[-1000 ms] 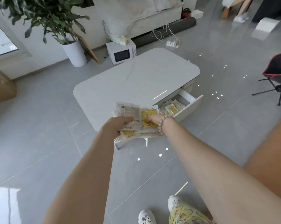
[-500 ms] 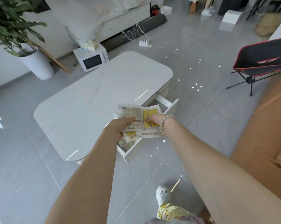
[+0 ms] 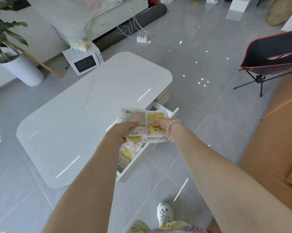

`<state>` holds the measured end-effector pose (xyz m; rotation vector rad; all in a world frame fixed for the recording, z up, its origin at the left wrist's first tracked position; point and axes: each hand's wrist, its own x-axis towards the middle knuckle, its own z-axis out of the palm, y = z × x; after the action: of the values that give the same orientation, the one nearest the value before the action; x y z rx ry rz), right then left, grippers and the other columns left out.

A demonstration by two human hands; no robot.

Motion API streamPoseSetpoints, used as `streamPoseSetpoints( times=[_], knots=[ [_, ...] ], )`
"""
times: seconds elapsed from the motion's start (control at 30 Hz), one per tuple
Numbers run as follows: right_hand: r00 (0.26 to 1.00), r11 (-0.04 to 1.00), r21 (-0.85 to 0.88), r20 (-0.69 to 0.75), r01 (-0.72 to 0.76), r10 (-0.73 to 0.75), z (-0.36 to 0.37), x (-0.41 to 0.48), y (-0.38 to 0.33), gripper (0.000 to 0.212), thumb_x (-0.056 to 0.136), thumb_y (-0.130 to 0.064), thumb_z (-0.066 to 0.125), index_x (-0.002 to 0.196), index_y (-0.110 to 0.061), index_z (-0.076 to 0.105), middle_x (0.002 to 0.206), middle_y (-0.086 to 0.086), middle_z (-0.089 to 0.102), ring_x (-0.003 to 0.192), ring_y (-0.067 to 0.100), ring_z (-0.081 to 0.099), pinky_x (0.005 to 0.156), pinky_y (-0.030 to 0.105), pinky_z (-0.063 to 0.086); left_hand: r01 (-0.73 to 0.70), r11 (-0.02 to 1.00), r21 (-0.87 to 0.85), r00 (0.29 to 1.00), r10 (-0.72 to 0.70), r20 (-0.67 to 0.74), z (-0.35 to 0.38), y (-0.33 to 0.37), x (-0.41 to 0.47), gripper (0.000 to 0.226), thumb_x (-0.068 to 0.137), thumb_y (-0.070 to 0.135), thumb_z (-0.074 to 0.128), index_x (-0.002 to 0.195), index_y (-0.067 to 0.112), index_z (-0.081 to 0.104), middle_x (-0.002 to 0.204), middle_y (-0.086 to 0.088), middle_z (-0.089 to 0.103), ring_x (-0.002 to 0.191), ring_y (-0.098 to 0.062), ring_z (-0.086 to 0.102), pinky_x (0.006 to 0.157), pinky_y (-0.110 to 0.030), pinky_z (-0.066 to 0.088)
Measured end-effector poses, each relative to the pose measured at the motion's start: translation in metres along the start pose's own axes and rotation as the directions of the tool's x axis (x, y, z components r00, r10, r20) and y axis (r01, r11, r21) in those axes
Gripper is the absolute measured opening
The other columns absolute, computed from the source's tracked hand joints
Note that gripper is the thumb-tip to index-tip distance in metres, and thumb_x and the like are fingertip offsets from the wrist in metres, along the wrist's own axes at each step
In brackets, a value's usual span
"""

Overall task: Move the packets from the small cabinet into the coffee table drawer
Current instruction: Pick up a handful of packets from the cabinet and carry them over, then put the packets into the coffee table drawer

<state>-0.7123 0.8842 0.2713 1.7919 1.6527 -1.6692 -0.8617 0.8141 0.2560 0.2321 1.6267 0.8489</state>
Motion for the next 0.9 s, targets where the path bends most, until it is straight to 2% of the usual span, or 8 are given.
streamPoseSetpoints(
  times=[0.03, 0.1, 0.17, 0.3, 0.4, 0.57, 0.67, 0.9],
  knots=[
    [1.0, 0.999, -0.03, 0.013, -0.028, 0.028, -0.004, 0.005, -0.002, 0.027, 0.1, -0.029, 0.045, 0.075, -0.019, 0.041, 0.074, -0.002, 0.035, 0.063, 0.014, 0.036, 0.058, 0.014, 0.037, 0.006, 1.0, 0.002, 1.0, -0.006, 0.0, 0.003, 0.002, 0.005, 0.018, 0.085, 0.013, 0.07, 0.101, 0.011, 0.062, 0.096, -0.007, 0.07, 0.08, -0.018, 0.068, 0.061, -0.031, 0.06],
    [0.998, 0.999, -0.015, 0.04, -0.043, 0.043, -0.009, 0.012, -0.002, 0.029, 0.1, -0.031, 0.044, 0.115, -0.008, 0.053, 0.077, 0.003, 0.04, 0.076, 0.021, 0.044, 0.075, 0.02, 0.041, 0.024, 1.0, 0.001, 1.0, -0.024, 0.0, 0.006, 0.006, 0.014, 0.022, 0.084, 0.013, 0.071, 0.104, 0.01, 0.062, 0.101, -0.009, 0.07, 0.085, -0.02, 0.069, 0.071, -0.035, 0.059],
    [0.998, 0.999, 0.004, 0.054, -0.034, 0.034, -0.015, 0.017, -0.005, 0.045, 0.1, -0.03, 0.044, 0.138, -0.006, 0.039, 0.083, 0.008, 0.043, 0.089, 0.024, 0.045, 0.082, 0.025, 0.039, 0.041, 0.999, 0.002, 0.999, -0.041, 0.001, 0.008, 0.009, 0.024, 0.027, 0.083, 0.012, 0.072, 0.108, 0.009, 0.062, 0.105, -0.011, 0.07, 0.093, -0.023, 0.068, 0.08, -0.039, 0.057],
    [0.994, 0.994, -0.106, 0.098, -0.037, 0.047, -0.022, 0.036, -0.015, 0.043, 0.102, -0.035, 0.037, 0.133, -0.006, 0.045, 0.072, 0.006, 0.036, 0.081, 0.024, 0.044, 0.06, 0.023, 0.033, 0.064, 0.998, 0.006, 0.998, -0.064, 0.024, 0.009, 0.021, 0.046, 0.026, 0.084, 0.012, 0.071, 0.108, 0.008, 0.062, 0.106, -0.011, 0.07, 0.09, -0.022, 0.068, 0.074, -0.037, 0.057],
    [0.994, 0.991, -0.123, 0.08, -0.058, 0.068, -0.025, 0.052, -0.025, 0.03, 0.102, -0.034, 0.04, 0.084, -0.012, 0.05, 0.074, 0.003, 0.042, 0.066, 0.014, 0.042, 0.058, 0.018, 0.033, 0.073, 0.997, 0.029, 0.997, -0.074, 0.015, 0.004, 0.034, 0.062, 0.026, 0.084, 0.013, 0.071, 0.108, 0.008, 0.062, 0.102, -0.009, 0.07, 0.086, -0.02, 0.068, 0.071, -0.034, 0.056],
    [0.994, 0.985, -0.16, 0.078, -0.067, 0.08, -0.034, 0.07, -0.075, 0.04, 0.104, -0.034, 0.032, 0.136, -0.012, 0.037, 0.113, 0.025, 0.051, 0.102, 0.029, 0.052, 0.089, 0.032, 0.041, 0.093, 0.995, -0.03, 0.995, -0.092, 0.026, -0.006, 0.066, 0.091, 0.018, 0.084, 0.013, 0.07, 0.099, 0.009, 0.061, 0.094, -0.008, 0.07, 0.079, -0.019, 0.068, 0.065, -0.033, 0.058],
    [0.991, 0.976, -0.199, 0.075, -0.092, 0.109, -0.04, 0.084, -0.101, 0.055, 0.104, -0.033, 0.031, 0.148, -0.002, 0.019, 0.151, 0.02, 0.03, 0.138, 0.031, 0.033, 0.113, 0.036, 0.026, 0.087, 0.995, -0.047, 0.996, -0.086, 0.031, -0.014, 0.085, 0.111, 0.018, 0.084, 0.014, 0.071, 0.1, 0.01, 0.062, 0.094, -0.007, 0.07, 0.079, -0.018, 0.068, 0.065, -0.032, 0.059],
    [0.982, 0.93, -0.325, 0.017, -0.171, 0.187, -0.034, 0.139, -0.125, 0.064, 0.104, -0.043, 0.022, 0.149, 0.002, 0.013, 0.153, 0.02, 0.024, 0.141, 0.034, 0.024, 0.116, 0.043, 0.02, 0.129, 0.99, -0.047, 0.991, -0.128, 0.022, -0.024, 0.101, 0.154, 0.017, 0.085, 0.014, 0.07, 0.099, 0.011, 0.061, 0.093, -0.006, 0.069, 0.078, -0.017, 0.067, 0.061, -0.031, 0.058]
  ],
)
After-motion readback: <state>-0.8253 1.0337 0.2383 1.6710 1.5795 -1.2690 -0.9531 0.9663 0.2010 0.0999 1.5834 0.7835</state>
